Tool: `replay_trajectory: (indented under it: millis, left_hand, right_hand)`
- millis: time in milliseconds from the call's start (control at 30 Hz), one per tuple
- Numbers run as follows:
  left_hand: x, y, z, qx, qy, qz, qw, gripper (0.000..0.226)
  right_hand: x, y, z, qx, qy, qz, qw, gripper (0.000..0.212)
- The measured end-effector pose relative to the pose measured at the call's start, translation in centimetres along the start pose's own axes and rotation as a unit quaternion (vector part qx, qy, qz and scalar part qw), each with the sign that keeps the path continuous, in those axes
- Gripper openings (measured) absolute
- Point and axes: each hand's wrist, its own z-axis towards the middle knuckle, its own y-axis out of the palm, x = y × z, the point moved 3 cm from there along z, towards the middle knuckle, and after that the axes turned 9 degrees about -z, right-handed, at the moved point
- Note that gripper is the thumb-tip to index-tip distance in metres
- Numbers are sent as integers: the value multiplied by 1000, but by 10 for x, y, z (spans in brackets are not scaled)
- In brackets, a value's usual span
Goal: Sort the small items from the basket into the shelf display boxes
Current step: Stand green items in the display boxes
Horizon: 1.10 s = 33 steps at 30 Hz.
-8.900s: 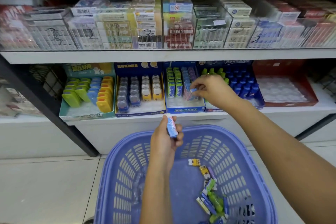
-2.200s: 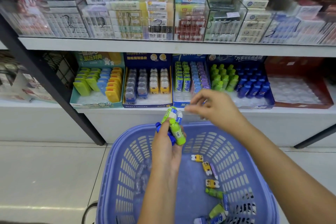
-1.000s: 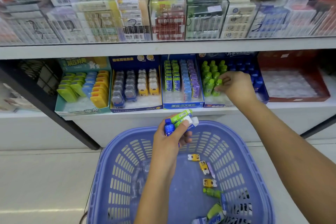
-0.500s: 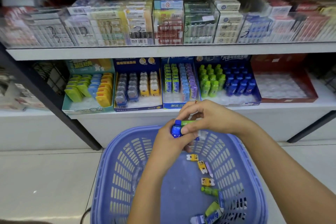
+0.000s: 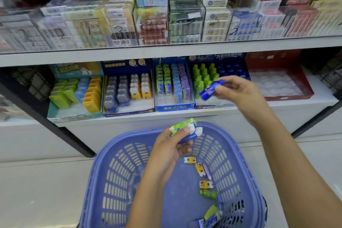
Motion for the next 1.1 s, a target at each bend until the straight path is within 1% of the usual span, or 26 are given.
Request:
replay_trajectory:
  millis: [33, 67, 100, 133, 167, 200, 300, 433, 500, 600, 633, 733, 767, 833, 867, 900, 933, 967, 1000, 1033, 1067, 1100]
  left_hand:
    - [0, 0, 2, 6, 6, 0, 1000, 39]
    - [0, -1, 4, 11, 11, -2, 1000, 41]
    - [-1, -2, 6, 17, 15, -5, 1000, 41]
    - [-1, -2, 8, 25, 17, -7, 1000, 40]
    - [-2, -4, 10, 34, 19, -9, 999, 40]
    - [-3, -5, 12, 43, 20, -10, 999, 40]
    - [-5, -7, 17, 53, 24, -6, 998, 42]
    - [-8, -6, 21, 53, 30, 5, 998, 38]
    - [-10, -6, 23, 47, 32, 10, 998, 36]
    - [-11, -5, 24, 41, 29, 7, 999, 41]
    - [-11, -4, 23, 41, 28, 2, 999, 44]
    - [-10, 0, 20, 53, 33, -17, 998, 48]
    - [-10, 0, 19, 60, 39, -24, 997, 46]
    - [-9, 1, 16, 75, 54, -38, 995, 39]
    - [-9, 0, 15, 85, 63, -45, 993, 34]
    - [-9, -1, 15, 95, 75, -53, 991, 28]
    - [-8, -2, 14, 103, 87, -63, 989, 24]
    - [-6, -3, 13, 110, 100, -73, 986, 23]
    - [-4, -3, 12, 116, 116, -80, 983, 25]
    - [-1, -3, 11, 120, 133, -79, 981, 28]
    - [3, -3, 9, 122, 151, -71, 978, 33]
    - [5, -2, 8, 122, 169, -59, 976, 38]
  right_hand:
    - [8, -18, 5, 64, 0, -67, 996, 18]
    - [17, -35, 9, 122, -1, -152, 981, 18]
    - [25, -51, 12, 173, -1, -237, 956, 21]
    - [34, -66, 14, 210, 2, -300, 931, 23]
    - [41, -76, 16, 232, 7, -333, 914, 25]
    - [48, -84, 19, 237, 12, -348, 907, 27]
    - [60, -92, 25, 215, 6, -391, 895, 26]
    - [59, -91, 34, 184, -20, -477, 859, 20]
    - [57, -86, 38, 166, -26, -500, 850, 20]
    - [59, -81, 39, 164, -22, -507, 846, 22]
    - [59, -80, 39, 163, -13, -502, 849, 22]
    - [56, -84, 37, 161, 34, -440, 883, 27]
    - [54, -84, 35, 170, 47, -438, 882, 33]
    - [48, -79, 27, 212, 59, -438, 872, 44]
    - [42, -71, 21, 229, 51, -410, 881, 42]
    - [36, -59, 14, 220, 45, -362, 905, 36]
    - [30, -43, 8, 171, 50, -298, 938, 29]
    - [25, -22, 1, 85, 64, -229, 968, 23]
    - [20, 3, -9, -16, 83, -161, 983, 19]
    - [17, 27, -19, -103, 101, -114, 983, 18]
    - [15, 49, -28, -163, 110, -90, 976, 19]
    - [14, 66, -35, -187, 105, -90, 973, 20]
